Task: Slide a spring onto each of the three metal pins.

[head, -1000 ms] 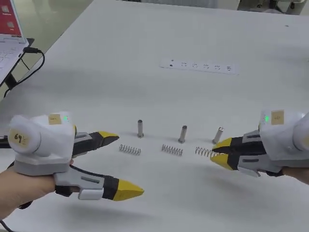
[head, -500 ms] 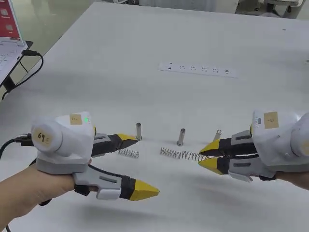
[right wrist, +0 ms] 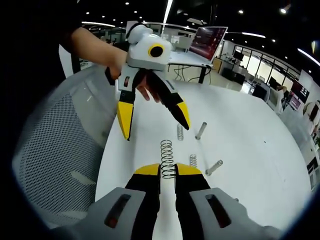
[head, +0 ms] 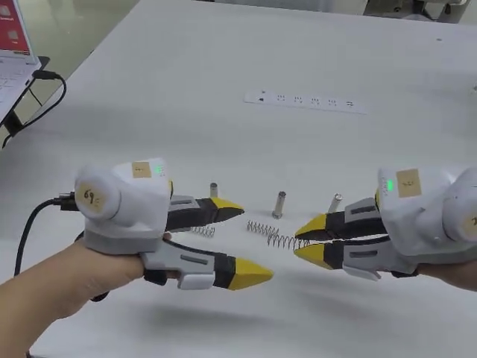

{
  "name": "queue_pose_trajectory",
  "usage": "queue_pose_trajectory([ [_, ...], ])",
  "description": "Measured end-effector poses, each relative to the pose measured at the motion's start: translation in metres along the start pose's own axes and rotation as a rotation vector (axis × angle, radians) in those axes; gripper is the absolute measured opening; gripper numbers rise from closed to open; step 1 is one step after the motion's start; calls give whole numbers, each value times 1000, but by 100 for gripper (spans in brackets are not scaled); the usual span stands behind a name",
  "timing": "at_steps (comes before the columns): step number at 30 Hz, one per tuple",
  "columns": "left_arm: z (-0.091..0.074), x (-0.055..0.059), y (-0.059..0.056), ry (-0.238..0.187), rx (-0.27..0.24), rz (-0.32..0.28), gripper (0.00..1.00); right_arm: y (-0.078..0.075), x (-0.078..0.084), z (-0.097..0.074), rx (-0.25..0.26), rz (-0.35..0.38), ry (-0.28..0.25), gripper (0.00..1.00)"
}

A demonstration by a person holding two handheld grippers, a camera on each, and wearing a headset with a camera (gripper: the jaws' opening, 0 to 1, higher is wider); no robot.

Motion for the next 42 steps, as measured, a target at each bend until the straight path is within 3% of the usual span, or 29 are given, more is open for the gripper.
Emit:
queue_pose_trajectory([
  [6, 8, 1, 0, 11, 22, 16, 38, 1, -5, -1, -7, -11, -21, 8],
  [10, 11, -1, 1, -13, 36, 16, 31, 1, -4, -2, -12, -14, -20, 8],
  [24, 20, -5, -3, -58, 90, 39, 16, 0, -4, -6, -1, -2, -38, 8],
  [33, 23, -6, -5, -49, 104, 59, 6, 1, -4, -8, -3, -4, -42, 8],
  [42, 22, -6, -5, -42, 108, 83, 5, 1, -6, -8, -3, -14, -43, 8],
])
Point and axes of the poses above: the centre of the closed fingertips' face, and the gripper's own axes: z roughly forward along the fingers, y roughly to its left, x roughly out of its underside, the point moved 9 cm from there along -z, roughly backward along the fingers, and after that the axes turned 5 degrees about -z, right-handed, at the moved point
